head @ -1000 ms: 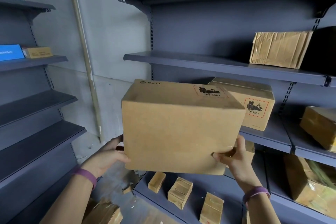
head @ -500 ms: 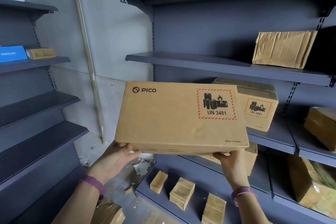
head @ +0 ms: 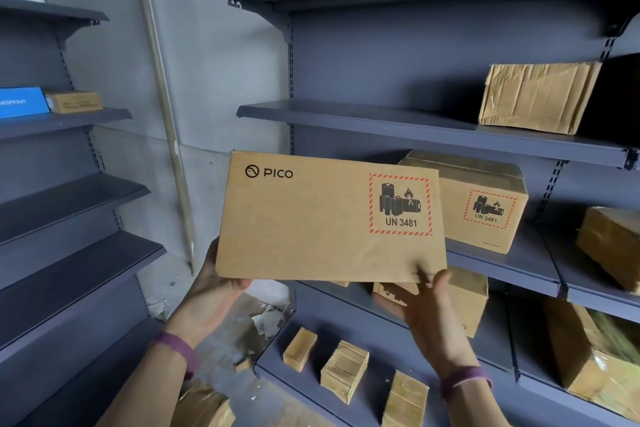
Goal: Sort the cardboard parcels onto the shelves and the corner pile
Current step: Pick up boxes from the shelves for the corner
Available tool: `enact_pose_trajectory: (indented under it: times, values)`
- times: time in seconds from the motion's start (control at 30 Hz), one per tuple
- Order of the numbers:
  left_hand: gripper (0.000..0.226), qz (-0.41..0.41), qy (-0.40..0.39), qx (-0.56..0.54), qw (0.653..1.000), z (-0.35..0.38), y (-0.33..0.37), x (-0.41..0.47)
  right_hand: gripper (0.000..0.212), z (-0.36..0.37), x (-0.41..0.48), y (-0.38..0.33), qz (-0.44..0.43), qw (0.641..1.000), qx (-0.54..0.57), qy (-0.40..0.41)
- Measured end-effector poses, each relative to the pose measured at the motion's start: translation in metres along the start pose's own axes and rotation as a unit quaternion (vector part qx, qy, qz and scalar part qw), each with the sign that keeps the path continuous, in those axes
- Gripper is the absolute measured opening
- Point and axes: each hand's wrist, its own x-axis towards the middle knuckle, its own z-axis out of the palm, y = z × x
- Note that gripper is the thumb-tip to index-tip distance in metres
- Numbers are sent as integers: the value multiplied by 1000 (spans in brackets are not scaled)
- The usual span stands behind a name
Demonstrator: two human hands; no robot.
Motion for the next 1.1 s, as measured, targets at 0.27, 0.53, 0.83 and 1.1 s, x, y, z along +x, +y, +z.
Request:
enact_pose_trajectory:
  times: [0.27, 0.53, 0.83, 1.1]
  values:
    - [94, -25, 70, 33, 997, 9, -2, -2, 53, 20, -1, 6, -45, 990, 71, 110]
    - [61, -82, 117, -123, 982, 43, 1, -9, 27, 24, 0, 11, -57, 990, 28, 127]
    - [40, -19, 205, -197, 959, 38, 0, -9, 66, 27, -6, -2, 18, 998, -24, 54]
    - [27, -51, 222, -232, 946, 33, 11, -8, 45, 34, 8, -6, 165, 971, 173, -16]
